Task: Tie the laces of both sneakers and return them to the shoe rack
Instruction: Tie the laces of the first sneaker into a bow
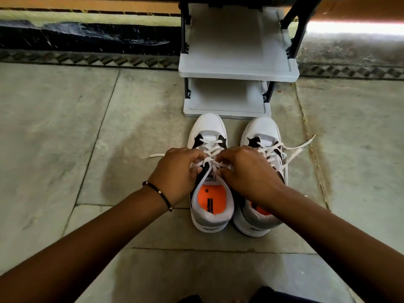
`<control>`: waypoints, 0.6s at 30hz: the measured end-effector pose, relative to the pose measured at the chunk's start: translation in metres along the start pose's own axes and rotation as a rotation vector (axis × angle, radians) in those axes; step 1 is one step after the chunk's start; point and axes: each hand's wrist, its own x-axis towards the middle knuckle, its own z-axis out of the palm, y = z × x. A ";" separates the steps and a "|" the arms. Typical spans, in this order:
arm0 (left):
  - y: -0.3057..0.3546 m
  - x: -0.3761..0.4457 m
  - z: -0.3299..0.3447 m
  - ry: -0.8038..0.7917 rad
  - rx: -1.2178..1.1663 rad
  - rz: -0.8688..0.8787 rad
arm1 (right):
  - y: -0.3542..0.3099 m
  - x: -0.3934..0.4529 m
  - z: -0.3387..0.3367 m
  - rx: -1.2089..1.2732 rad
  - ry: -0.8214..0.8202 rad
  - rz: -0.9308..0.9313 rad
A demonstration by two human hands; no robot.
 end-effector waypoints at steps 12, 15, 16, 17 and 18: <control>-0.019 0.003 -0.016 -0.067 0.266 0.211 | 0.021 0.001 0.000 -0.331 0.070 -0.231; -0.019 -0.003 -0.013 -0.107 0.286 0.198 | 0.023 -0.002 0.005 -0.333 0.029 -0.201; -0.019 -0.003 -0.013 -0.108 0.294 0.197 | 0.022 -0.002 0.005 -0.324 0.017 -0.193; -0.018 -0.003 -0.013 -0.104 0.300 0.199 | 0.021 -0.001 0.004 -0.315 0.007 -0.187; -0.019 -0.002 -0.014 -0.102 0.307 0.202 | 0.021 -0.001 0.004 -0.307 -0.002 -0.181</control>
